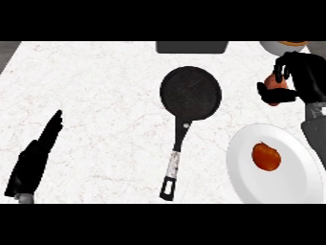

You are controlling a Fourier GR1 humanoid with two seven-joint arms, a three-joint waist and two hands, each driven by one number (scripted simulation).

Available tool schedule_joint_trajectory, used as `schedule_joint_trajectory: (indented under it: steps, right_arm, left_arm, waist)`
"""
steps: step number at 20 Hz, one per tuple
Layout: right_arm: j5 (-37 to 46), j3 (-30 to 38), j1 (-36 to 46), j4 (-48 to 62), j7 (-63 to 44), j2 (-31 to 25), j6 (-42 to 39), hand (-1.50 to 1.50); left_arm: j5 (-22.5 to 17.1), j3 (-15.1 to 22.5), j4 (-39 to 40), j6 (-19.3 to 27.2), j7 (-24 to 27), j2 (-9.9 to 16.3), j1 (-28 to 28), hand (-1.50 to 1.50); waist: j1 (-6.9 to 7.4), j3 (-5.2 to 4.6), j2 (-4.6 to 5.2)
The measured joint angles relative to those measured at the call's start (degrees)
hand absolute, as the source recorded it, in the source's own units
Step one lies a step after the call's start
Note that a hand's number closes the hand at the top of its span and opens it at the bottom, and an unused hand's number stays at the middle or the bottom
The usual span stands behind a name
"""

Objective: Pick the sweet potato from the plate and place it in the pan

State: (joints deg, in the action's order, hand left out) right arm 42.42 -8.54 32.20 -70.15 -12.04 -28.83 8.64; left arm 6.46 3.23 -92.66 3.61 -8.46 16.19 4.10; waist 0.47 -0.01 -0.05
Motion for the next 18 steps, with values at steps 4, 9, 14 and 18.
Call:
schedule_joint_trajectory:
  steps: [4,9,14,18]
  right_arm:
    - [-0.7,0.1,6.8,5.3,0.1,5.3,-0.8,1.5]
    - [-1.2,2.0,15.3,17.7,1.7,12.1,1.6,1.5]
    - [-1.5,3.8,22.3,30.8,4.1,18.1,4.2,1.5]
    - [-0.3,4.6,26.9,41.0,5.1,21.2,6.3,1.5]
  left_arm:
    - [-0.2,-0.6,1.9,-0.9,1.7,-0.1,-0.4,0.0]
    - [-0.2,-1.0,2.5,-1.7,1.2,-0.2,-1.8,0.0]
    - [0.9,-0.1,2.8,-1.3,0.9,-1.4,-2.9,0.0]
    - [1.0,0.2,2.8,-1.8,1.0,-1.6,-3.6,0.0]
  waist:
    - [0.5,-0.01,0.19]
    - [1.2,0.01,0.47]
    - [1.93,0.03,0.8]
    - [2.75,0.04,1.14]
